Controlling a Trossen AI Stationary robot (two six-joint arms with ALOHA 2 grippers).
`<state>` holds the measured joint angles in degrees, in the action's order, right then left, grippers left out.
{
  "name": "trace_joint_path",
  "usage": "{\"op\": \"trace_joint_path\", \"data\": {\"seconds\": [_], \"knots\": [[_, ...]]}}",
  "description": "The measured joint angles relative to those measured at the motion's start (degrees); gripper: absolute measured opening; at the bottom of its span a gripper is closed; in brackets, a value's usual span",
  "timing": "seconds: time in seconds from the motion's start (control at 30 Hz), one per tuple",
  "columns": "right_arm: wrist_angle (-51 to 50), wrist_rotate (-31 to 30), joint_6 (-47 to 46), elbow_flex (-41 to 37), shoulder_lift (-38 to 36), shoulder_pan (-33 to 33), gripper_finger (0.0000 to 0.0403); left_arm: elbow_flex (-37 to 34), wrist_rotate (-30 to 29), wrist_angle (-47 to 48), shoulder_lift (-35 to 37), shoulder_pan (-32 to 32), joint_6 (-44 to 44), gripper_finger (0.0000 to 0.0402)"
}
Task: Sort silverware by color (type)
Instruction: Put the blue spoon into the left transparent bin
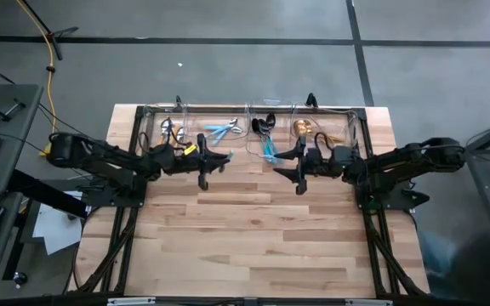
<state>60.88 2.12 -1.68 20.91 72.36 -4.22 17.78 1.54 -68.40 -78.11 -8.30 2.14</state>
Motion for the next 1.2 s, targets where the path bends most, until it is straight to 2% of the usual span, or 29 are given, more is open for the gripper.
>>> {"op": "trace_joint_path", "data": {"seconds": [1.2], "knots": [[-0.5, 0.0, 1.7, 0.0, 0.0, 0.6, 0.0197, 0.0, 0.0, -0.9, -0.8, -0.7, 0.8, 0.0012]]}}
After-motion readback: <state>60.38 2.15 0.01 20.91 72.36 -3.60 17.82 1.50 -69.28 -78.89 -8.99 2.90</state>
